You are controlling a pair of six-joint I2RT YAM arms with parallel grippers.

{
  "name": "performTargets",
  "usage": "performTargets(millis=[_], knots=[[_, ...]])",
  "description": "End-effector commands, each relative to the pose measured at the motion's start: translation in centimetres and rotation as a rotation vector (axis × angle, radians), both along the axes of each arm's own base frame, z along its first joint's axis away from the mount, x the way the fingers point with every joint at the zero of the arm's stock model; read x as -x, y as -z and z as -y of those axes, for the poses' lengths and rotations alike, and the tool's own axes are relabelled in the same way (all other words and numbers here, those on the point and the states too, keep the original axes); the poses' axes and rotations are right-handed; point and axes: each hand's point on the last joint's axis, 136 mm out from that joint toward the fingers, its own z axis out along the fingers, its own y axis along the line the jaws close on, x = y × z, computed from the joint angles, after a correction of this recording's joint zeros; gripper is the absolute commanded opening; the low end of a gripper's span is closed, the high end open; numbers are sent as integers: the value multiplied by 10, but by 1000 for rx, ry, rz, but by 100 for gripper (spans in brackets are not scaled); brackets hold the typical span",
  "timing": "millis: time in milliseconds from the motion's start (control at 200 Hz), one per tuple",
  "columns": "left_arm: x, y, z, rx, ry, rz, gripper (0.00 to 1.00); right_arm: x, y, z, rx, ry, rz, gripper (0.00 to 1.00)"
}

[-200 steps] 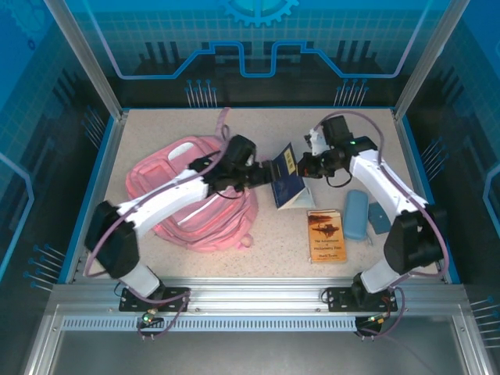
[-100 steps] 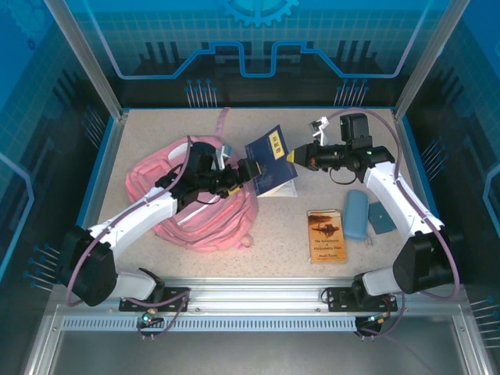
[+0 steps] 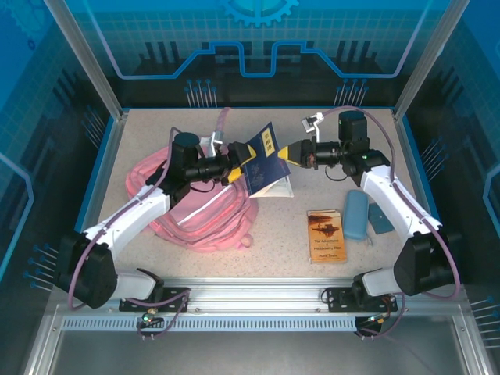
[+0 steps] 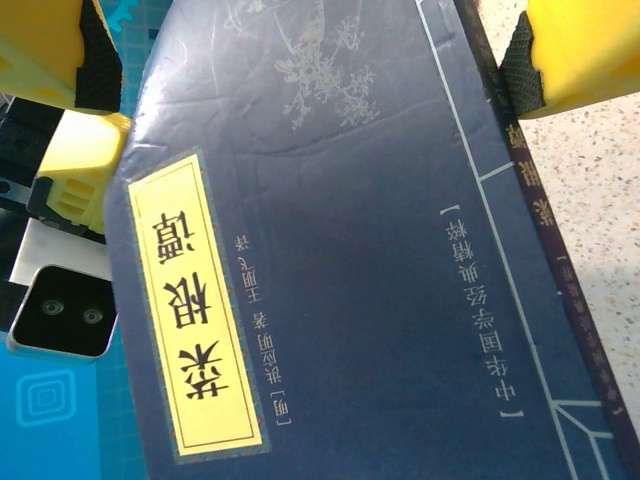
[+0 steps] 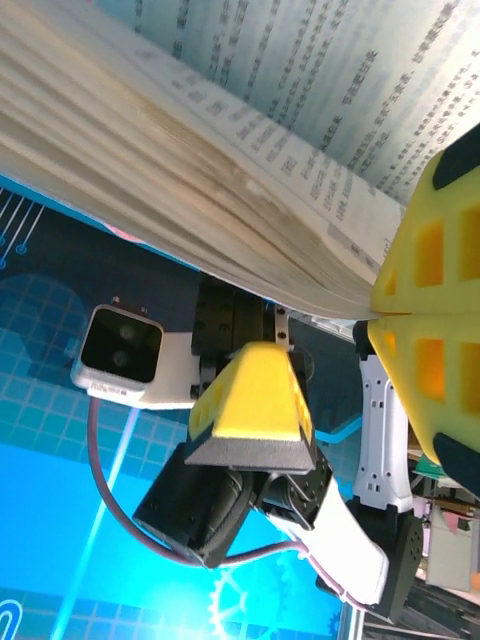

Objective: Pack the student bag
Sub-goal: Pass the book.

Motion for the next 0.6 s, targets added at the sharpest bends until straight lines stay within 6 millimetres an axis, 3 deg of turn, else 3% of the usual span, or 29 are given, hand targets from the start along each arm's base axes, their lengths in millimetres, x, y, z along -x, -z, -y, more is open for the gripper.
performTargets(millis=[0, 335, 415, 525, 595], knots=[[2, -14, 8, 66, 51, 20, 98, 14, -16, -9, -49, -67, 36, 0], [-3, -26, 18, 190, 88, 7, 94, 11, -14, -9, -59, -55, 14, 0], [-5, -23, 19, 187, 86, -4, 85, 11, -13, -10, -59, -54, 11, 0], [-7, -14, 15, 129, 60, -12, 52, 8, -10, -8, -50, -47, 2, 0], [-8, -15, 10, 110, 38, 0, 38, 6, -6, -6, -29, -31, -5, 0]])
